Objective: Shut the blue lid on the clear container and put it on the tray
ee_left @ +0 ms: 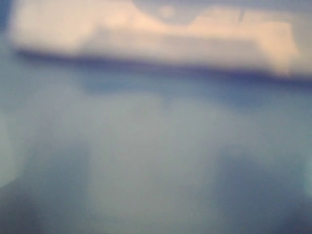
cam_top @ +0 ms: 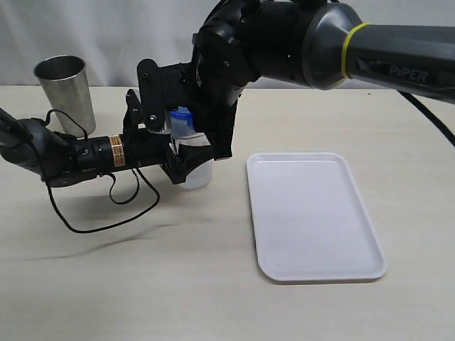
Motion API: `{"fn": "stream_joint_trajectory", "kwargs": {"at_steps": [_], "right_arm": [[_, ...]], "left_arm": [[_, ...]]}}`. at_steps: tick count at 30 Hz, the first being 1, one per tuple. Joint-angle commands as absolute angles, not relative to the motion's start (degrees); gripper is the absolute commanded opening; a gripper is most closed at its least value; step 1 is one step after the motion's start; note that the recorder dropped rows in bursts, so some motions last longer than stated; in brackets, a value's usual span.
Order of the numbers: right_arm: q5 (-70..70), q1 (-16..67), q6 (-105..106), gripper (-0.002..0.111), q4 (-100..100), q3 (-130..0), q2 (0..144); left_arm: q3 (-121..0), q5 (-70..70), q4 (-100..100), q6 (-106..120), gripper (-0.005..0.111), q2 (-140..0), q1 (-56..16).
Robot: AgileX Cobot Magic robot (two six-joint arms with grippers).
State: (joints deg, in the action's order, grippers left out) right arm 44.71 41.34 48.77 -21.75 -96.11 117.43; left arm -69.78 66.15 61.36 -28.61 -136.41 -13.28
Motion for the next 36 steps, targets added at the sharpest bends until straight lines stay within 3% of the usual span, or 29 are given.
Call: {"fn": "stream_joint_trajectory", "kwargs": {"at_steps": [1, 7, 14, 23, 28, 36], "right_arm": [[48.1, 40.7, 46.0, 0.031, -17.4, -93.2, 121.8], [51.1, 40.7, 41.6, 0.033, -13.8, -93.2, 118.8], [50.3, 40.7, 48.8, 0.054, -0.6, -93.2, 112.7], [50.3, 40.7, 51.4, 0.054, 8.2, -93.2, 104.5], [43.9, 39.1, 31.5, 0.054, 5.7, -97.1, 103.1], [70.0, 33.4, 44.8, 0.050, 22.2, -111.7, 111.3]], "left_arm": [[-69.3, 66.7, 66.8, -28.2, 0.000, -136.4, -13.9], [-69.3, 66.8, 66.2, -7.1, 0.000, -135.9, -12.8], [-69.3, 70.0, 68.2, -6.9, 0.000, -135.5, -9.5], [-69.3, 70.0, 73.0, 2.1, 0.000, -135.5, -9.2], [-69.3, 70.0, 75.1, 1.7, 0.000, -135.5, -9.3], [-69.5, 70.0, 77.3, 1.7, 0.000, -135.5, -10.4]]}}
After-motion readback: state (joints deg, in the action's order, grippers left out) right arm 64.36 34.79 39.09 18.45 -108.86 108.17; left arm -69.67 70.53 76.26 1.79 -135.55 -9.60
